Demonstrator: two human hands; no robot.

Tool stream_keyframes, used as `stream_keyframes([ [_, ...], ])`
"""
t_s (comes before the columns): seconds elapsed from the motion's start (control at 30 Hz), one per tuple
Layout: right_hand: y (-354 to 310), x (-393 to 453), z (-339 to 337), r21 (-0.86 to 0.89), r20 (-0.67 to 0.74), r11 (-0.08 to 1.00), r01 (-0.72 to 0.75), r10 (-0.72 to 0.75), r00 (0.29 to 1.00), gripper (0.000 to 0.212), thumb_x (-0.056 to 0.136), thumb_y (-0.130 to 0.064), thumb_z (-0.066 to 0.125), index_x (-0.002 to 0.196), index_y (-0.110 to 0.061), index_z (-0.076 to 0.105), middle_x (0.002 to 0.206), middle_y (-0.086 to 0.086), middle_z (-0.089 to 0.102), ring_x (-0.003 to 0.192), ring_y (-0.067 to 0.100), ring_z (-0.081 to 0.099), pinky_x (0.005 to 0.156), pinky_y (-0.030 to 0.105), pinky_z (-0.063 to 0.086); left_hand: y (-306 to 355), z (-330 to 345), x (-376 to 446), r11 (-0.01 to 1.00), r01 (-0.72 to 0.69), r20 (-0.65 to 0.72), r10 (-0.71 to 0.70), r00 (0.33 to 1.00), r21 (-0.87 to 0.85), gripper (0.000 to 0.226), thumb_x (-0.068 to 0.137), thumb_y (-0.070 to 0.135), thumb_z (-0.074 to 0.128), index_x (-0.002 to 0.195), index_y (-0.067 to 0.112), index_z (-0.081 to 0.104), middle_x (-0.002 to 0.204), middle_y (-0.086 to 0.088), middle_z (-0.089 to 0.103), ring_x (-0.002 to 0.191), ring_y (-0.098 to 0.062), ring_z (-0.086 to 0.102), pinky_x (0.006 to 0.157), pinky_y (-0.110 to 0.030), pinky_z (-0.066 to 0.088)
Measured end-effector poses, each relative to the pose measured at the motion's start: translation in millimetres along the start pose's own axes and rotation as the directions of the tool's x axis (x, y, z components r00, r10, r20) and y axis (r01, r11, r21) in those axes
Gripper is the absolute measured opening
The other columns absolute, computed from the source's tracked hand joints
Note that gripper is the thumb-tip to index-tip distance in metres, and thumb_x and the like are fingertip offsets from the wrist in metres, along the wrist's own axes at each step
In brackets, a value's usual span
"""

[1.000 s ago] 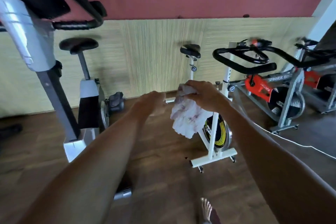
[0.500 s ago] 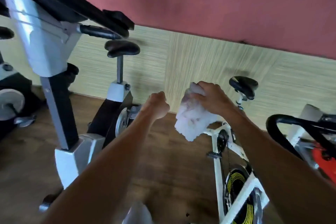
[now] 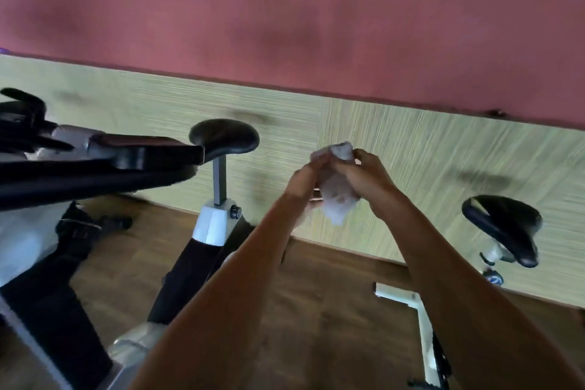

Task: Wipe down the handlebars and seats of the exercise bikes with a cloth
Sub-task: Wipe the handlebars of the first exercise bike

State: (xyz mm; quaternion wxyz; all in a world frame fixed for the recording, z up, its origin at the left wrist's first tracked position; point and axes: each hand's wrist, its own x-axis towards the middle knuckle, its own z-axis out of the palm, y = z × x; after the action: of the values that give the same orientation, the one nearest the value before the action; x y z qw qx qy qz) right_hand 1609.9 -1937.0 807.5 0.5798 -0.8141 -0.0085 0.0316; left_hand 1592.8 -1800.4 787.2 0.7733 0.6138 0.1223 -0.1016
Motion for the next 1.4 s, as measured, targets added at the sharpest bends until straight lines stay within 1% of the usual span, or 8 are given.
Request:
stream_keyframes([
  [0.3,-2.5,165.7,1.5,-0.343,-0.025,0.906,0.246,-0.271,0.962,0.05,0.086,-0.057,0.072,0.102,-0.013,0.058,0.092,-0.001,0.067,0.081,0.017,0.063,0.066,0.028,0.043,25.8,-6.4,135.3,0.969,-0.244,-0.148,0.236,0.96,-0.043,0.05,0.084,0.033,0.081,0.111,-0.007,0.069,0.105,-0.019,0.075,0.098,-0.033,0.071,0.085,-0.045,0.057],
  [0.43,-13.3,241.0,10.8,-0.123,0.261,0.966,0.227,-0.189,0.947,0.042,0.093,-0.061,0.061,0.105,-0.021,0.064,0.092,-0.008,0.07,0.084,0.009,0.069,0.066,0.023,0.048,57.4,-16.2,187.5,0.947,-0.311,-0.207,0.291,0.934,-0.074,0.034,0.094,0.02,0.072,0.115,-0.007,0.069,0.104,-0.018,0.074,0.097,-0.031,0.071,0.086,-0.041,0.057],
  [0.67,-60.4,318.6,62.8,0.145,0.417,0.838,0.525,-0.533,0.736,0.033,0.103,-0.044,0.05,0.114,-0.017,0.064,0.091,-0.01,0.073,0.082,-0.005,0.069,0.067,0.008,0.049,130.9,-38.5,208.3,0.912,-0.397,-0.493,0.395,0.775,0.107,0.023,0.092,0.023,0.072,0.101,0.002,0.072,0.085,-0.005,0.074,0.081,-0.02,0.072,0.07,-0.033,0.056],
  [0.8,-107.1,319.0,106.3,0.282,0.399,0.689,0.668,-0.717,0.571,0.049,0.091,-0.062,0.053,0.116,-0.02,0.051,0.1,-0.004,0.066,0.089,0.009,0.067,0.068,0.015,0.051,159.8,-70.8,173.0,0.869,-0.362,-0.725,0.484,0.49,0.336,0.026,0.087,0.026,0.078,0.082,0.003,0.067,0.068,0.005,0.064,0.061,-0.008,0.06,0.055,-0.023,0.048],
  [0.93,-144.2,270.0,158.3,0.568,0.436,0.612,0.551,-0.791,0.429,0.064,0.093,-0.059,0.045,0.141,-0.018,0.042,0.136,0.001,0.055,0.122,0.016,0.057,0.099,0.032,0.05,178.9,-78.6,129.1,0.849,-0.298,-0.853,0.495,0.164,0.436,0.038,0.079,0.041,0.075,0.099,0.009,0.069,0.089,-0.002,0.076,0.084,-0.017,0.074,0.077,-0.04,0.063],
  [1.07,-179.4,207.7,201.0,0.699,0.502,0.582,0.416,-0.813,0.295,0.069,0.084,-0.063,0.04,0.142,-0.027,0.048,0.136,0.004,0.06,0.123,0.02,0.059,0.103,0.042,0.05,189.2,-77.0,69.0,0.871,-0.363,-0.907,0.4,0.129,0.332,0.049,0.082,0.047,0.058,0.114,0.012,0.069,0.111,-0.01,0.075,0.103,-0.018,0.07,0.091,-0.041,0.057],
  [1.27,-223.3,112.0,224.6,0.88,0.313,0.372,0.296,-0.922,0.228,0.04,0.087,-0.037,0.067,0.114,-0.009,0.054,0.087,-0.008,0.064,0.079,0.001,0.063,0.076,0.024,0.053,204.9,-53.4,-49.7,0.863,-0.385,-0.899,0.41,0.158,0.326,0.072,0.101,0.068,0.031,0.113,0.011,0.073,0.1,-0.008,0.078,0.082,-0.006,0.069,0.071,-0.023,0.056],
  [1.4,-260.6,41.4,232.0,0.921,0.211,0.231,0.314,-0.973,0.095,0.035,0.091,-0.037,0.072,0.106,-0.01,0.056,0.079,-0.021,0.058,0.07,-0.012,0.059,0.065,0.008,0.045,213.9,-47.7,-143.0,0.858,0.005,-0.812,0.489,-0.319,0.514,0.068,0.099,0.07,0.035,0.095,0.018,0.079,0.1,-0.004,0.079,0.085,-0.015,0.072,0.08,-0.034,0.054],
])
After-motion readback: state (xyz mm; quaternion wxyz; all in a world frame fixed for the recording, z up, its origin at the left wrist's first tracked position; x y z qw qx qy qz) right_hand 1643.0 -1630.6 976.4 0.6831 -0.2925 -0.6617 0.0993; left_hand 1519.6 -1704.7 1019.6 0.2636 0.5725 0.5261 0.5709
